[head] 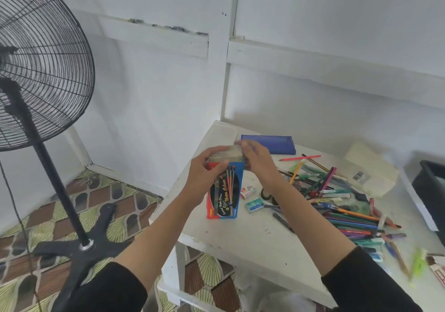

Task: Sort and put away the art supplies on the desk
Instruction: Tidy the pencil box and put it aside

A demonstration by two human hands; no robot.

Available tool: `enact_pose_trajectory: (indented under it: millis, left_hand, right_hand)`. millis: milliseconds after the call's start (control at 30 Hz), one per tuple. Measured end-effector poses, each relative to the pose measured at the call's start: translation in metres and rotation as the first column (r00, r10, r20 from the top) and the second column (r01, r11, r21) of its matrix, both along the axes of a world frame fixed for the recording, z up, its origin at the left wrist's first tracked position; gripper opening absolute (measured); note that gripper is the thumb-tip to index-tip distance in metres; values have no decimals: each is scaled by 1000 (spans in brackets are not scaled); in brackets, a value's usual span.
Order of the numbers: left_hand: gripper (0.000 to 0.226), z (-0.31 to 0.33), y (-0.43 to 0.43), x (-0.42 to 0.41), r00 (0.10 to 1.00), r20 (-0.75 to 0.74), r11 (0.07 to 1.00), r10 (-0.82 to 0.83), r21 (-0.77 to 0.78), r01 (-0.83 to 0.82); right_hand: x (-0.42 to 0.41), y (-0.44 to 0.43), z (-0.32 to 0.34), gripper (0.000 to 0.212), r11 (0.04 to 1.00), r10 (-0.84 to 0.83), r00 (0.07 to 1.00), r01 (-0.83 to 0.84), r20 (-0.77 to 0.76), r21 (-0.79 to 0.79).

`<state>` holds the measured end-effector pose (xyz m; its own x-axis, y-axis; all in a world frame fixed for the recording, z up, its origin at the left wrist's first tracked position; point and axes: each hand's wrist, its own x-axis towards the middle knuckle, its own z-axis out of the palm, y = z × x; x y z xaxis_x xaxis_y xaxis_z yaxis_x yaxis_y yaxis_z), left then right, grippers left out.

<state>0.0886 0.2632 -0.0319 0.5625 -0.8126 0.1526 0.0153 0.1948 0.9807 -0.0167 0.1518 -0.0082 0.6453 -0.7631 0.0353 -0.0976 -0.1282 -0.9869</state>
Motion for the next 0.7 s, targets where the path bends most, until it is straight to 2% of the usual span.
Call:
enact_pose_trajectory:
  millis: [133, 233, 300, 433, 533, 700]
  left_hand:
    - [16, -2, -9, -8, 991, -2, 991, 131, -16, -131]
    - [22, -10, -16, -12, 976, 119, 984, 180, -18, -179]
    - [29, -15, -20, -12, 958, 183, 974, 221, -87, -208]
    - [39, -20, -27, -14, 917, 203, 936, 343, -160, -314]
    - [39, -24, -32, -14, 894, 231, 920, 384, -178, -349]
    - [36, -29, -36, -15, 871, 245, 901, 425, -203, -383]
  right_hand:
    - [3, -1, -3, 28, 1000, -8, 1000, 8, -16, -14]
    - [4, -3, -4, 29, 999, -31, 999, 31, -14, 12]
    - [2, -4, -4, 28, 999, -29, 1000, 28, 8, 31]
    - [-1, -5, -2, 24, 1000, 18, 999, -18, 28, 0]
    - [-2, -8, -6, 19, 998, 23, 1000, -21, 19, -64]
    - [-2, -10, -11, 17, 998, 29, 999, -27, 29, -49]
